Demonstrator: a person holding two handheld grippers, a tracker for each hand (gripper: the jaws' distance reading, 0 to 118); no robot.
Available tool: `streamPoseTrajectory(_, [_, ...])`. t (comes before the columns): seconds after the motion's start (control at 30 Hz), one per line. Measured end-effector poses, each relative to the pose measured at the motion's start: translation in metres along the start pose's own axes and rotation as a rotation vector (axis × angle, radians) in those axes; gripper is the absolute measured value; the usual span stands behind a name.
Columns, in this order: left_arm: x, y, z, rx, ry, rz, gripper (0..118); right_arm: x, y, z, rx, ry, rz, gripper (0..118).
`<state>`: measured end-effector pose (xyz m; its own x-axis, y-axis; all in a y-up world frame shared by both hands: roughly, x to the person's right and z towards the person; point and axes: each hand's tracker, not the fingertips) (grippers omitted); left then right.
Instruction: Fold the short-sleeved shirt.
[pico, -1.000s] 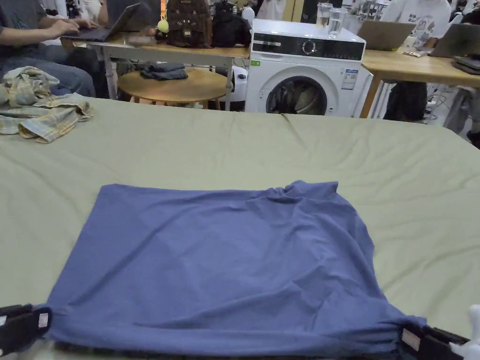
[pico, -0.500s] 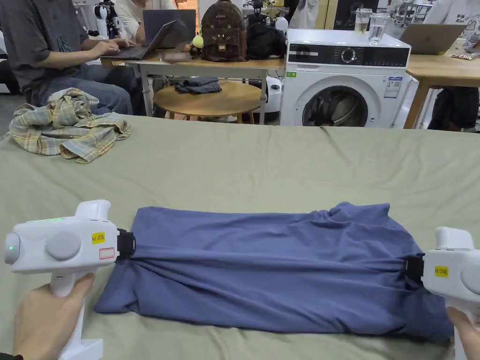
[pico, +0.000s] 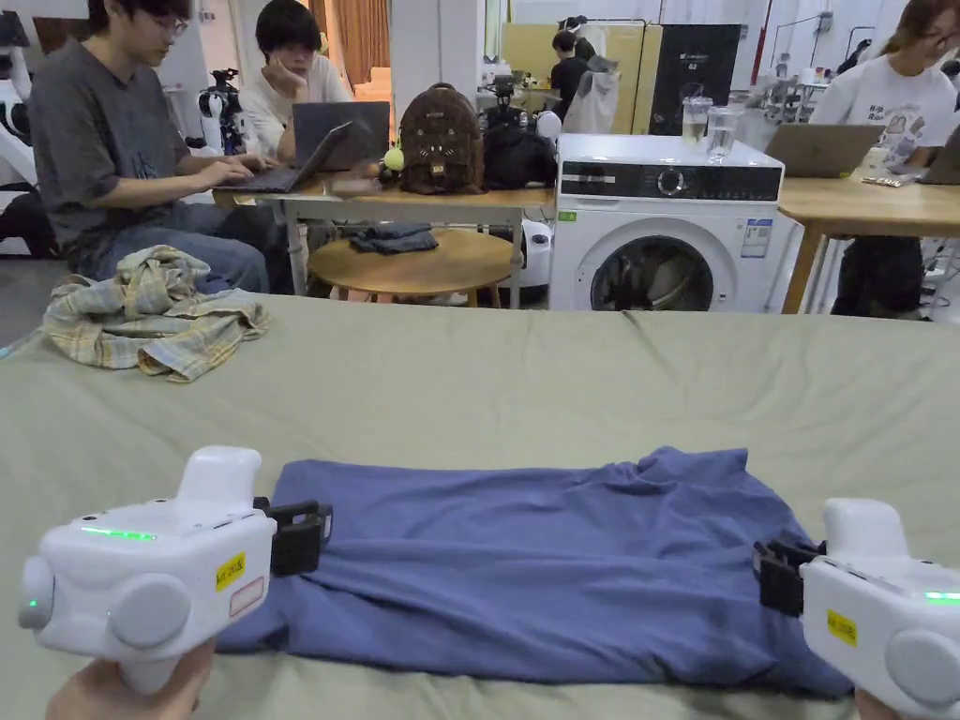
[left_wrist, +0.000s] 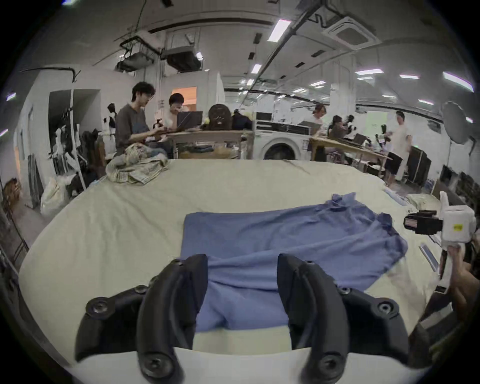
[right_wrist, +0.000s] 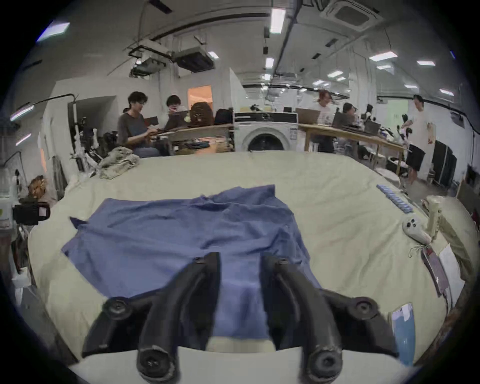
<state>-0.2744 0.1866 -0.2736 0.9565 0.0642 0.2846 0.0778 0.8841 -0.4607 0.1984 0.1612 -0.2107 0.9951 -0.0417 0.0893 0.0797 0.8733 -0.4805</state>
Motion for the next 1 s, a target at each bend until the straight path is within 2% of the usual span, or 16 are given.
streamPoseTrajectory(0.03, [0.004,-0.005,0.009,-0.004,-0.003,0.001,14,-0.005,-0.004,0.007,0.004,-0.008,0.016,13])
streamPoseTrajectory(0.07, [0.008,-0.010,0.016,0.000,-0.008,-0.001,0,-0.008,-0.008,0.014,0.008,-0.012,0.021,5])
streamPoseTrajectory(0.1, [0.010,-0.014,0.020,-0.003,-0.017,0.003,0,-0.009,-0.011,0.019,0.000,0.001,0.016,0])
streamPoseTrajectory(0.2, [0.012,-0.029,0.034,0.017,-0.065,0.048,0,-0.014,-0.024,0.032,-0.002,0.004,-0.002,0])
streamPoseTrajectory(0.27, [0.009,-0.035,0.036,-0.002,-0.041,0.082,0,-0.013,-0.032,0.037,-0.012,0.045,-0.039,0])
streamPoseTrajectory(0.37, [-0.005,-0.040,0.042,-0.009,-0.038,0.146,0,-0.014,-0.037,0.041,-0.008,0.020,-0.018,0])
streamPoseTrajectory(0.5, [-0.040,-0.039,0.034,-0.061,-0.005,0.215,0,-0.010,-0.035,0.048,-0.009,0.054,-0.013,0])
streamPoseTrajectory(0.53, [-0.048,-0.040,0.028,-0.086,0.012,0.236,5,-0.008,-0.035,0.049,-0.006,0.063,-0.018,0])
streamPoseTrajectory(0.6, [-0.064,-0.043,0.009,-0.146,0.035,0.260,42,-0.006,-0.034,0.050,-0.012,0.091,-0.042,0])
streamPoseTrajectory(0.63, [-0.069,-0.046,-0.001,-0.160,0.026,0.273,47,-0.004,-0.035,0.051,-0.016,0.100,-0.053,0])
streamPoseTrajectory(0.8, [-0.070,-0.058,-0.061,-0.311,0.104,0.189,47,0.006,-0.038,0.053,-0.028,0.106,-0.077,0])
streamPoseTrajectory(0.87, [-0.071,-0.068,-0.087,-0.388,0.105,0.227,47,0.012,-0.038,0.052,-0.038,0.081,-0.062,0])
streamPoseTrajectory(0.9, [-0.072,-0.071,-0.094,-0.400,0.142,0.250,40,0.016,-0.037,0.052,-0.042,0.065,-0.055,0])
streamPoseTrajectory(0.93, [-0.068,-0.068,-0.091,-0.355,0.138,0.263,27,0.021,-0.038,0.053,-0.045,0.055,-0.053,0])
streamPoseTrajectory(0.97, [-0.063,-0.064,-0.088,-0.329,0.152,0.247,3,0.026,-0.038,0.053,-0.049,0.046,-0.057,0])
streamPoseTrajectory(1.0, [-0.058,-0.060,-0.092,-0.358,0.129,0.191,0,0.032,-0.037,0.053,-0.052,0.036,-0.069,0])
